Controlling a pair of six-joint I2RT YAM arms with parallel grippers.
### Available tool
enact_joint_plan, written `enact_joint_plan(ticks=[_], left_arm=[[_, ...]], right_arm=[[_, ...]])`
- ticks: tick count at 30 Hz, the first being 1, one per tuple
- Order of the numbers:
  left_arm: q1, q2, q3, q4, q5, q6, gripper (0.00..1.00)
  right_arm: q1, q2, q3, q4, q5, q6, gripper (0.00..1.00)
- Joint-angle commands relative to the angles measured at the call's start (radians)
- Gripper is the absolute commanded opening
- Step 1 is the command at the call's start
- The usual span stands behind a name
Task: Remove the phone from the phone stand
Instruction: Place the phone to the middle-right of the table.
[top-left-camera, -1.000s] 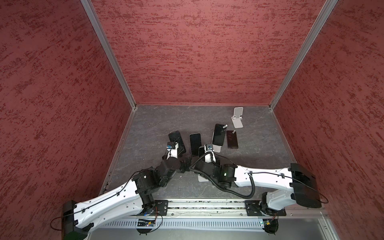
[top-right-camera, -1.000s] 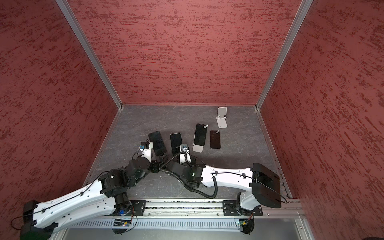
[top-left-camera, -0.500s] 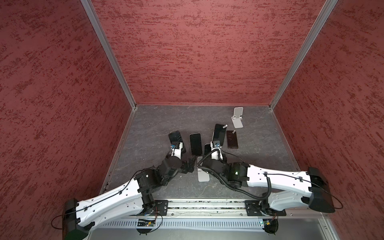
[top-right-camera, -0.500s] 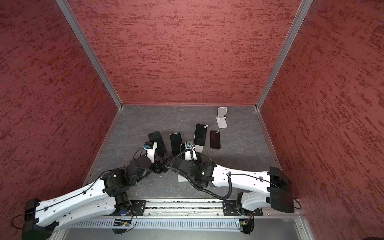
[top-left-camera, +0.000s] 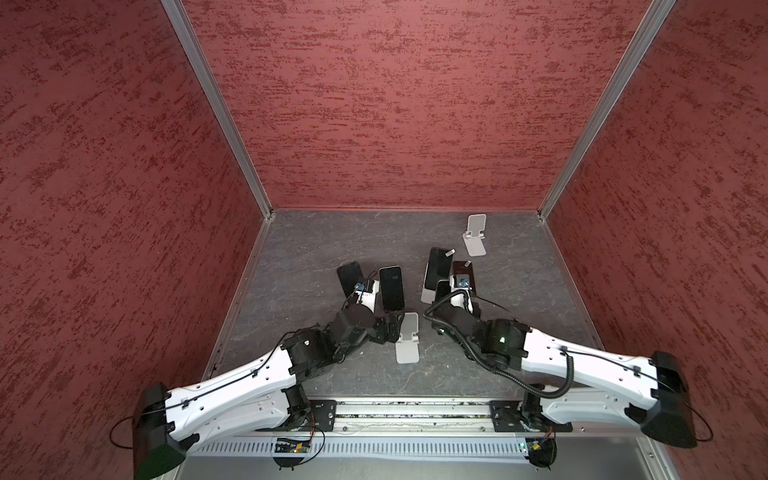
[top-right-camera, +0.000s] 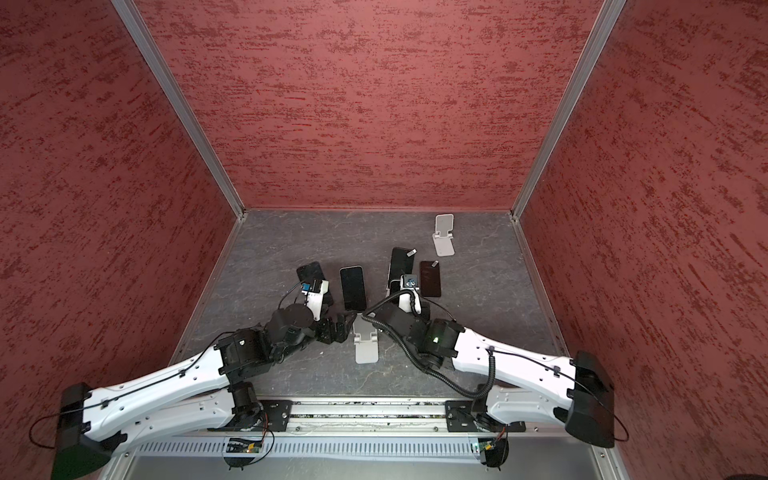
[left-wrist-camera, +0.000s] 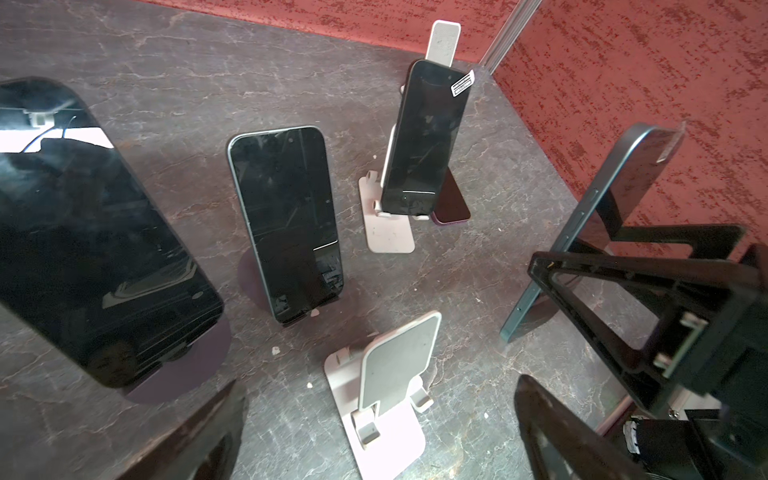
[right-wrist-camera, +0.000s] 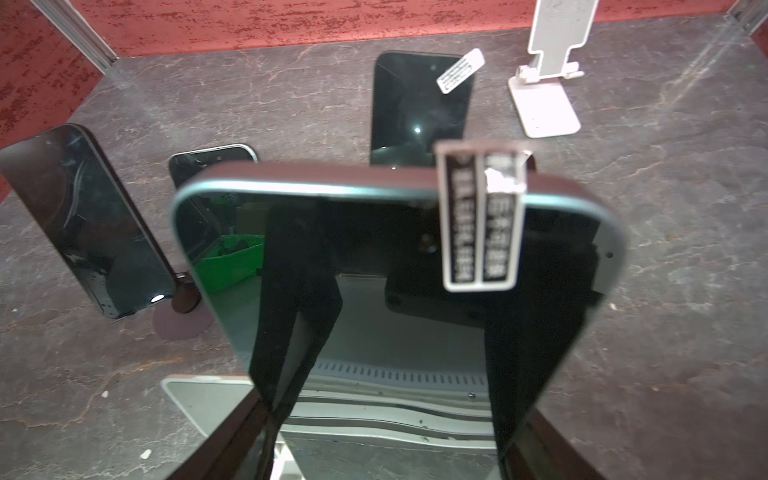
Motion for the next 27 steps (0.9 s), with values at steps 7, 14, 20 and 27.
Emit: enact_joint_plan(ticks=[7, 14, 20, 27], left_arm=[[-0.007, 0.024, 0.037, 0.068, 0.105, 0.034, 0.99], [-0.007, 0.041, 0.042, 0.099, 0.152, 0.046, 0.99], [-0.008, 0.044, 0.031, 0.122, 0.136, 0.045, 0.99], [-0.006, 0.054, 0.042, 0.130, 0.125, 0.062, 0.99]], right_arm=[[-0.110, -0.118, -0.039, -0.054, -0.052, -0.060, 0.64], [-0.211, -0.122, -0.034, -0.078, -0.124, -0.132, 0.65], [-0.292, -0.097, -0.036, -0.059, -0.176, -0.197, 0.65], [-0.411, -0.054, -0.047, 0.005, -0.234, -0.288, 0.65]])
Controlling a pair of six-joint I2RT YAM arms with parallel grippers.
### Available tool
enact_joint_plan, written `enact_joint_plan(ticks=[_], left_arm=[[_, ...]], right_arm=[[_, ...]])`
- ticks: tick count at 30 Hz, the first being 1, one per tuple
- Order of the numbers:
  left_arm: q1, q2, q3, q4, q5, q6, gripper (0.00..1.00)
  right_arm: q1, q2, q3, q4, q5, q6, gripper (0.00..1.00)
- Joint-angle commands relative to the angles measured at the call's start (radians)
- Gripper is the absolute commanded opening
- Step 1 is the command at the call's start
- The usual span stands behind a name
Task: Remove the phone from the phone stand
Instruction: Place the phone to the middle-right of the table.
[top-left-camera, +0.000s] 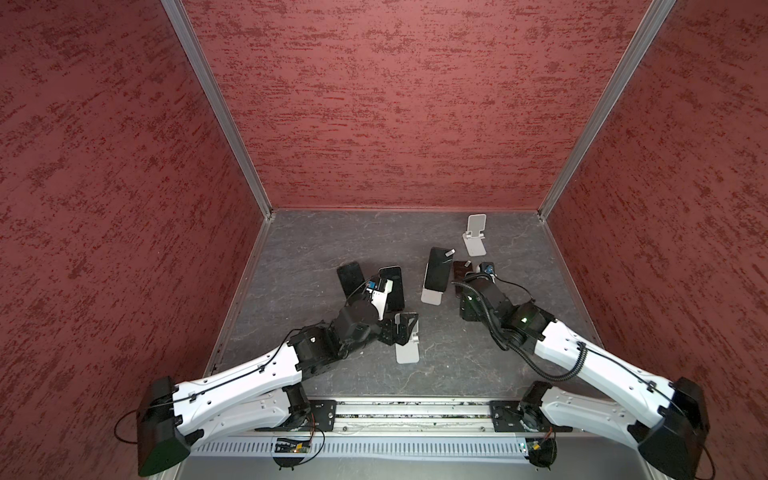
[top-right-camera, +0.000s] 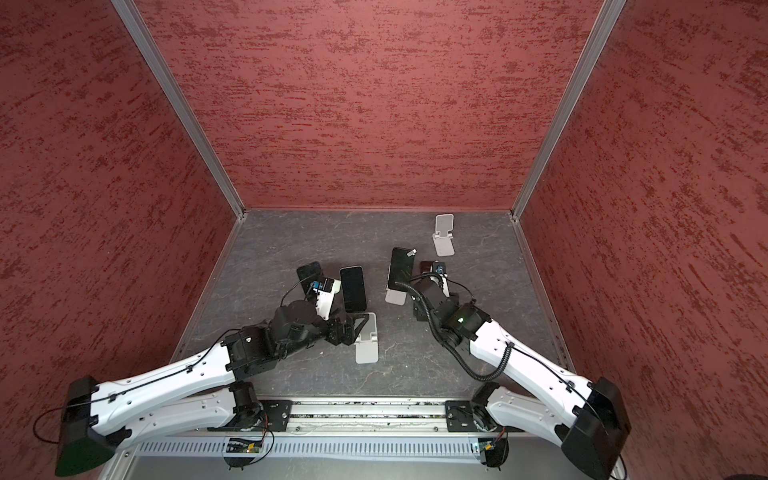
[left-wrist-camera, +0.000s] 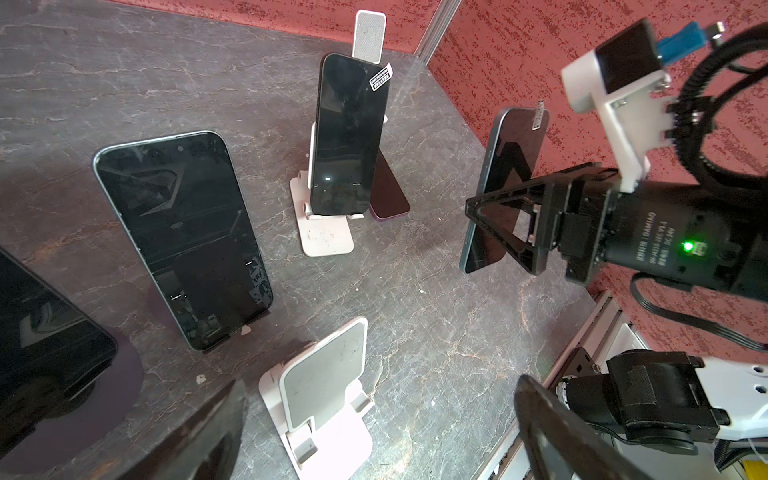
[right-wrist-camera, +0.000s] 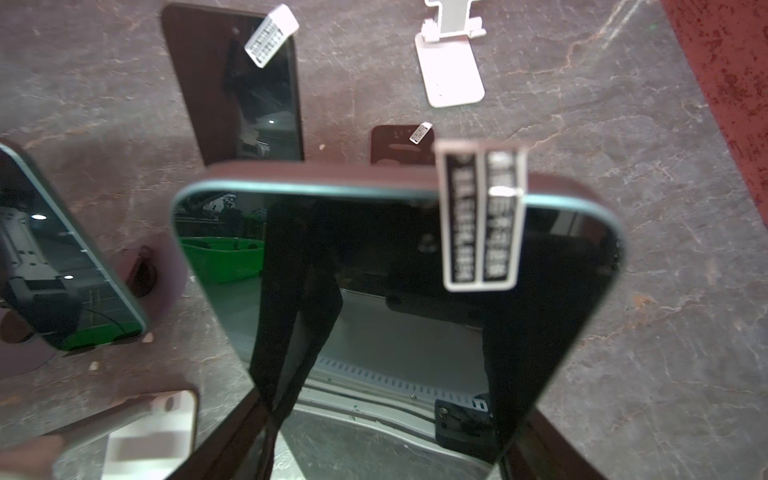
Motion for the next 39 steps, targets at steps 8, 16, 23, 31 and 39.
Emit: enact_joint_plan(ticks=[8, 16, 23, 31, 39], left_arm=[[0.009, 0.023, 0.033, 0.034, -0.007, 0.031, 0.99], [0.028, 0.020, 0.026, 0.043, -0.018, 0.030, 0.99], [0.034, 0.011, 0.027, 0.031, -0.026, 0.031, 1.00], [0.042, -0.004, 0.023, 0.020, -0.038, 0.030, 0.99], [0.050, -0.019, 0.016, 0.015, -0.046, 0.032, 0.99]], right_arm=[[-0.186, 0.066, -0.016, 0.136, -0.113, -0.141, 0.65], [-0.302, 0.102, 0.002, 0.181, -0.175, -0.206, 0.65], [-0.387, 0.130, 0.008, 0.216, -0.217, -0.244, 0.65], [-0.469, 0.168, 0.020, 0.250, -0.258, -0.278, 0.65], [-0.540, 0.220, 0.026, 0.281, -0.302, -0.305, 0.65]])
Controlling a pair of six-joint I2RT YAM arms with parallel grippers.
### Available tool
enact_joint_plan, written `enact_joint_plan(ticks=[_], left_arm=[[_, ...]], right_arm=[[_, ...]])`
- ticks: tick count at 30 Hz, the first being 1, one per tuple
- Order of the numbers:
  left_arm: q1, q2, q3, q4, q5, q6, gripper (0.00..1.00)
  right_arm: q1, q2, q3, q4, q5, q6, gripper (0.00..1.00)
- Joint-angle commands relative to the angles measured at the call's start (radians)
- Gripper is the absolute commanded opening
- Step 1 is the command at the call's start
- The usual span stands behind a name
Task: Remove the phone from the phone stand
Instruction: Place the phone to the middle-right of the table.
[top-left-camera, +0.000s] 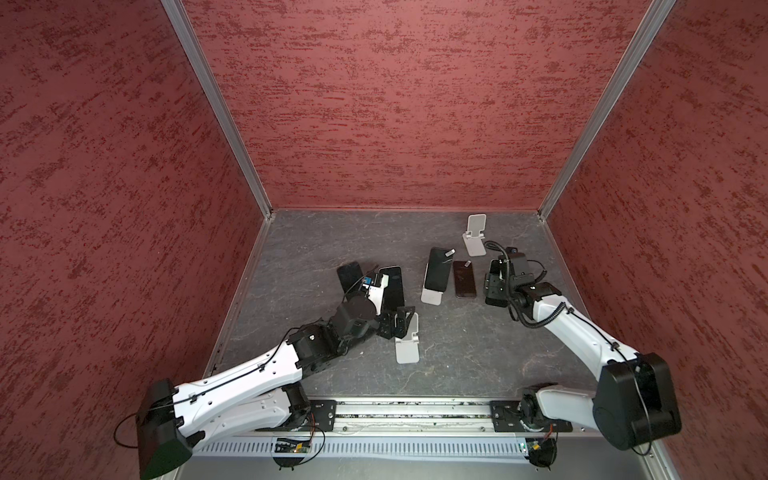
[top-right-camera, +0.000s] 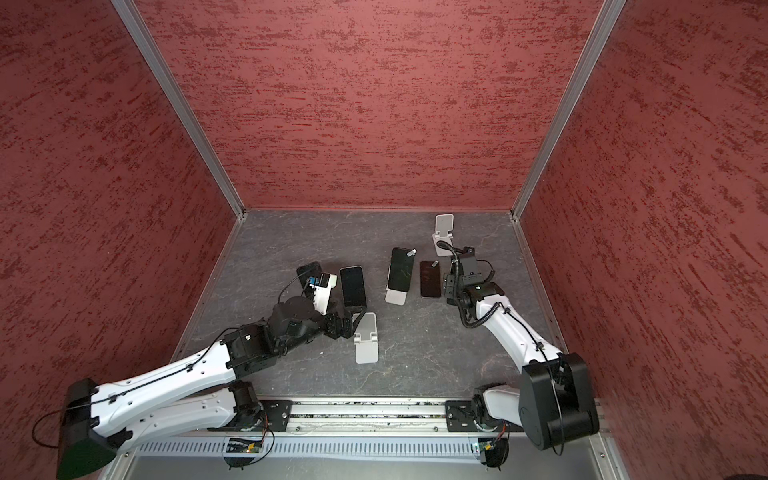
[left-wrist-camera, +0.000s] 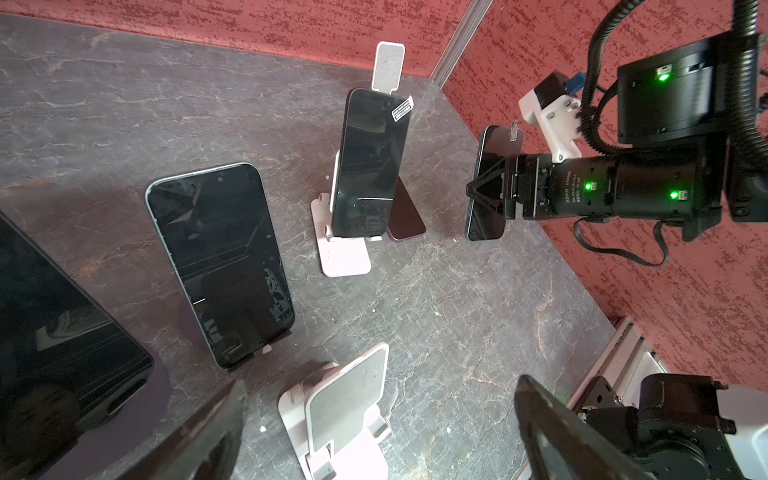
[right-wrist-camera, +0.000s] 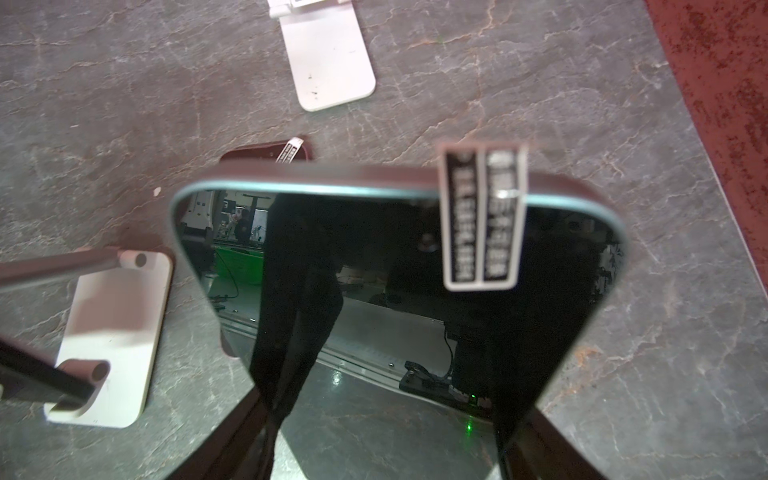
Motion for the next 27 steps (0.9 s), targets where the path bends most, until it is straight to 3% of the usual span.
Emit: enact_joint_plan(ticks=[1, 12, 27], left_arm=[[0.012, -0.018, 0.009, -0.003, -0.015, 0.014, 0.99], [0.050, -0.039, 0.004, -0.016, -0.024, 0.034, 0.99], [0.201, -0.035, 0.047, -0.026, 0.085, 0.074, 0.99]], right_arm=[[-0.025, 0.016, 0.043, 0.064, -0.031, -0.019, 0.65], [-0.080, 0.104, 0.090, 0.093, -0.074, -0.067, 0.65], [-0.114, 0.267, 0.196, 0.060, -0.120, -0.132, 0.66]])
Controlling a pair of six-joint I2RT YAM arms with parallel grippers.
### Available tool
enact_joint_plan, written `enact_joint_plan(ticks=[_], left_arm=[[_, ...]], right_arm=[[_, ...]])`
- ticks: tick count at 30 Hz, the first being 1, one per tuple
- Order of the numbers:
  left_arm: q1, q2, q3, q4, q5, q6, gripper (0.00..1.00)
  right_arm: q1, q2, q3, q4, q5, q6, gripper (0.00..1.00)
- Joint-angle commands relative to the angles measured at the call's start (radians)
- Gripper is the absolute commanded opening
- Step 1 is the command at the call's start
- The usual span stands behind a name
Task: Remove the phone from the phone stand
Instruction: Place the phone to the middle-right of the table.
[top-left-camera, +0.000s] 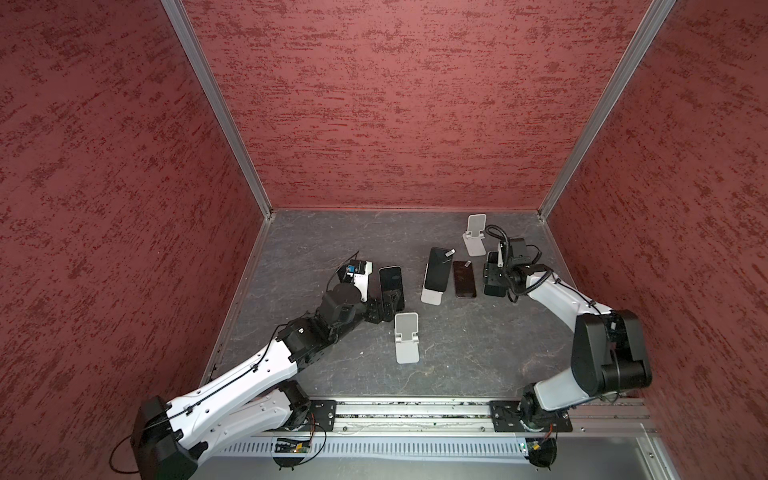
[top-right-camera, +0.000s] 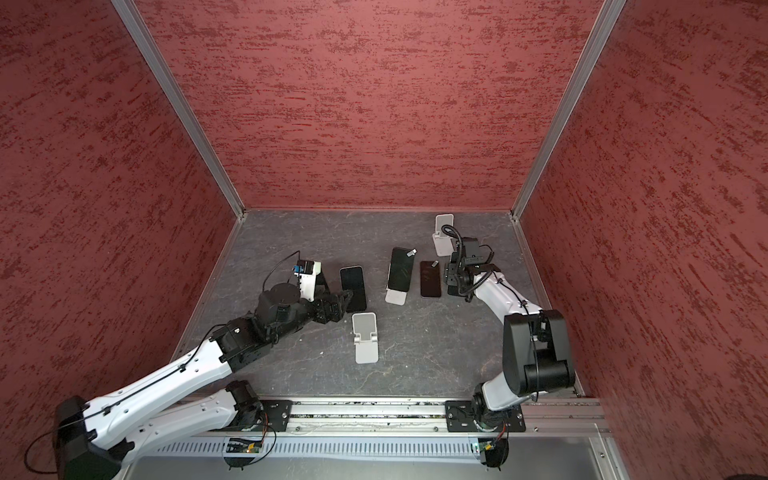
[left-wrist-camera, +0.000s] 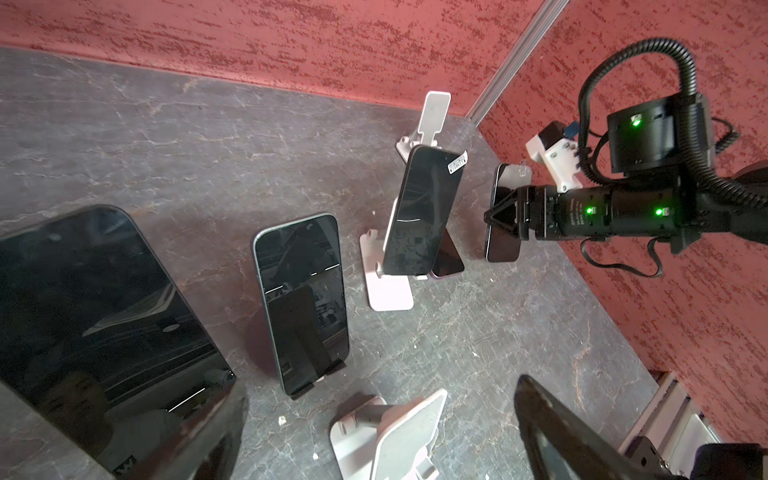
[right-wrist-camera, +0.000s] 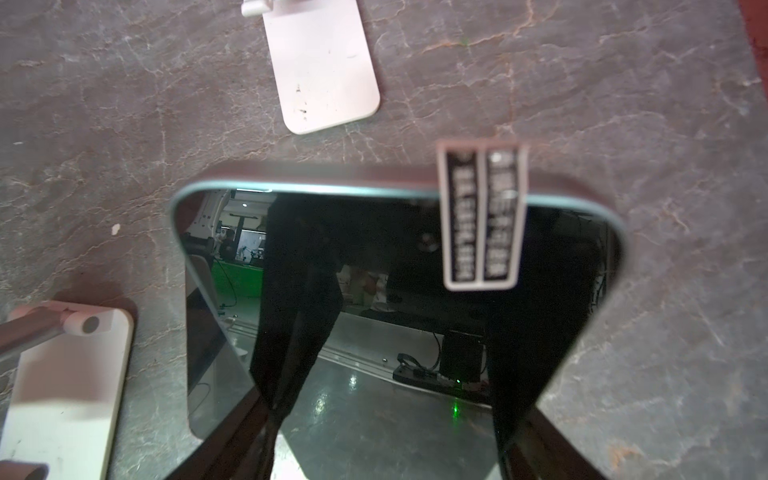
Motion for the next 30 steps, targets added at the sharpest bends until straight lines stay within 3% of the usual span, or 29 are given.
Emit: enact_joint_plan(ticks=[1, 30], left_arm=[[0.024, -0.003, 0.029, -0.005, 0.034, 0.021, 1.00], [0.046, 0.049, 0.054, -0.006, 0.065, 0.011, 0.99]], right_arm=[[-0.015, 0.011, 0.041, 0.018, -0.013, -0.027, 0.66], [-0.051, 0.214, 0.131, -0.015, -0.105, -0.093, 0.68]])
